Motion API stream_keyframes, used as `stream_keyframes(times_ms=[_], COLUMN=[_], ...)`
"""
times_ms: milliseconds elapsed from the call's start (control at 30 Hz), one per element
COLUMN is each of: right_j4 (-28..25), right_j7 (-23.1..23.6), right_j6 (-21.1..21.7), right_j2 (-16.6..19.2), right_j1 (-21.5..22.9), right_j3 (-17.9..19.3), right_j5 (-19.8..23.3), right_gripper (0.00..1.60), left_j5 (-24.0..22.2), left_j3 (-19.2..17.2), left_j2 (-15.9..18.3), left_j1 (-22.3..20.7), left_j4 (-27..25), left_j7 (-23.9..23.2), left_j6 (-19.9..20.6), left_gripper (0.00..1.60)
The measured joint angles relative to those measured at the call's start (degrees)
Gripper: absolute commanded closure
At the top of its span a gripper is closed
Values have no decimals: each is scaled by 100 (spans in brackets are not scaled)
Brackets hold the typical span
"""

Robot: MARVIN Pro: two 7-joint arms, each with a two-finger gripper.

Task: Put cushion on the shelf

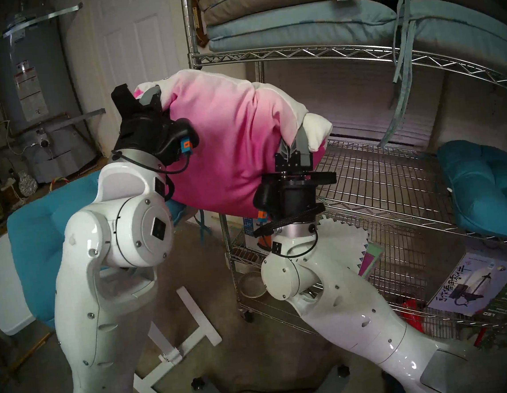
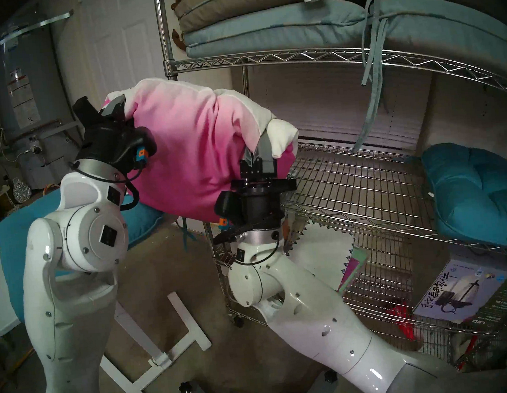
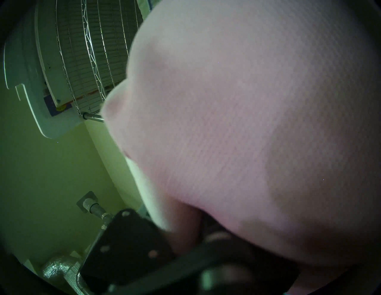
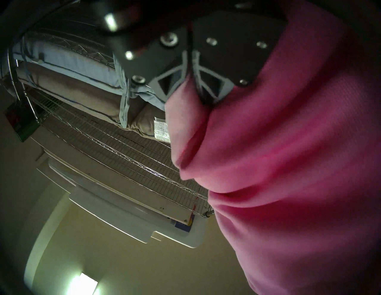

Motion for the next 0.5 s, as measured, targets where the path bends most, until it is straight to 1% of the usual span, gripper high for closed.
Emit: stream_keyframes(times_ms=[233, 500], right_j4=[52, 141], right_j7=[110, 210], right_j6=[-81, -155], right_j2=[67, 56], right_j1=[101, 251], right_j3=[146, 242], right_j5=[34, 50], right_gripper=[160, 160], left_j5=[131, 256], left_j3=[180, 284], left_j2=[-179, -364], left_j1=[-414, -835], left_j4=[334, 667], left_j7=[83, 117], left_j6=[-93, -164], left_gripper=[160, 160])
